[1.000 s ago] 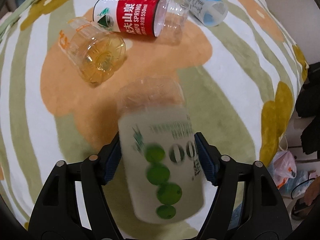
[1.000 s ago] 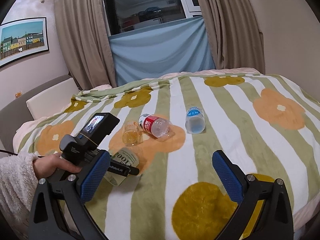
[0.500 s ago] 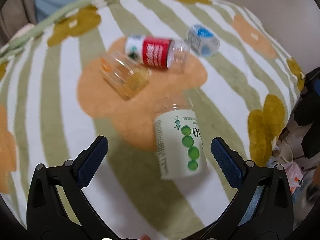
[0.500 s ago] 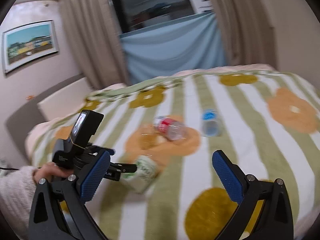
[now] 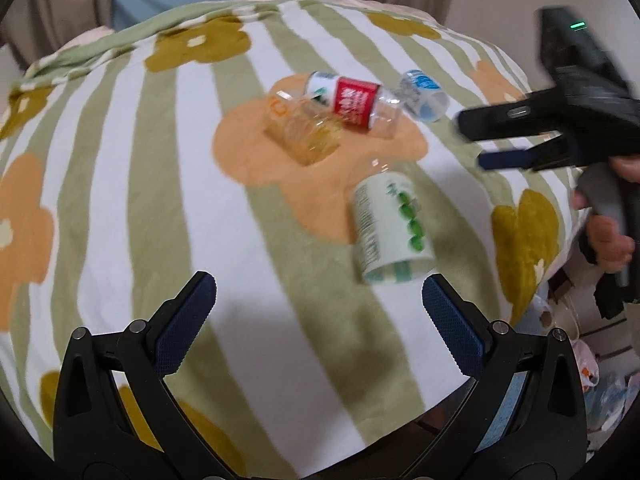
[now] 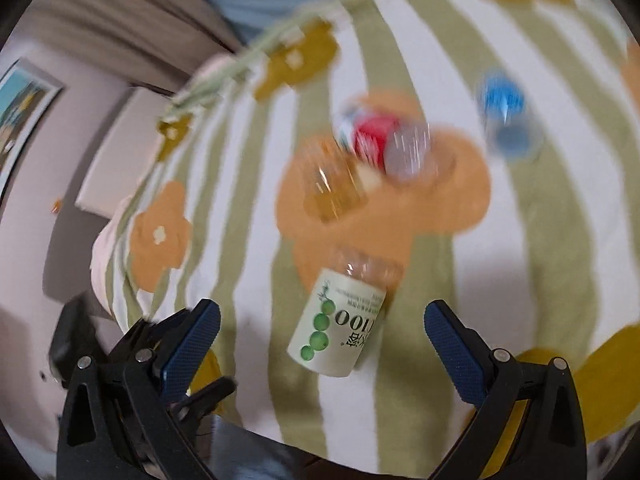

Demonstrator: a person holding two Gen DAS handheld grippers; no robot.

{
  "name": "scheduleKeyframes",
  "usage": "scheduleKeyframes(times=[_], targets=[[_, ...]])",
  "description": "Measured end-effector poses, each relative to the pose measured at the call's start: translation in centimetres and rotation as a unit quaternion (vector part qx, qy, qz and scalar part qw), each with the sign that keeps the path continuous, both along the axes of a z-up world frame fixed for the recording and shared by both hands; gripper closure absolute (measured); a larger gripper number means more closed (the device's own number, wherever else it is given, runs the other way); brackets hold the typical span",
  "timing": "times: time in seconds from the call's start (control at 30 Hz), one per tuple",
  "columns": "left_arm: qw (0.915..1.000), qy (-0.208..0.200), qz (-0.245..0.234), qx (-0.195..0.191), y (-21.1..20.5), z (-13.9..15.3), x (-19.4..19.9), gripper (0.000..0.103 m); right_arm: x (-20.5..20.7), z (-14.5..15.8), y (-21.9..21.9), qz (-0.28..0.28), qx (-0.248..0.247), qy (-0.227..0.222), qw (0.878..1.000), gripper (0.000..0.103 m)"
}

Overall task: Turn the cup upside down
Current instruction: 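Move the right gripper to the standing cup and close around it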

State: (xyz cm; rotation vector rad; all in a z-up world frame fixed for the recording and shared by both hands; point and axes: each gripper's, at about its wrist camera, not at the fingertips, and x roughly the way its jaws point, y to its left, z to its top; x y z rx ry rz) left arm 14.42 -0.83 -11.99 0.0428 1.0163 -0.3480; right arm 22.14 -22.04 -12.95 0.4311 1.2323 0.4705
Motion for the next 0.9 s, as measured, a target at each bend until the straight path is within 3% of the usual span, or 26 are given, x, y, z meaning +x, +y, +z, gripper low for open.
scheduleKeyframes(times=[0.13,0.33,0.47,0.63,0.73,0.9], targets=[[0.9998,-0.004,0.009,-0.018,2.1,-0.3,-1.2,0.000,1.6,-4.1,1.5,-0.026,0.009,0.076,0.997,0.001],[0.9997,-0.022,0.001,-0.014,4.0,-0.4,-2.8,0.000,3.5,-6.0,3.7,-0.040,-0.025,0.126,0.991,0.007],[0.9995,-0.029,-0.008,-0.014,4.5,-0.6,-3.4,0.000,5.0,-6.2,4.6,-0.044,-0.083,0.127,0.987,0.016],[0.9992,-0.026,-0.011,-0.029,5.3,-0.9,-3.8,0.000,5.0,-7.0,4.9,-0.043,-0.078,0.153,0.984,0.026],[0.9991,-0.021,-0.009,-0.037,5.5,-1.2,-3.8,0.000,4.9,-7.4,5.3,-0.043,-0.074,0.158,0.984,0.040],[0.9990,-0.021,0.008,-0.040,6.4,-1.1,-4.1,0.000,4.5,-7.4,5.3,-0.048,-0.060,0.148,0.986,0.042]])
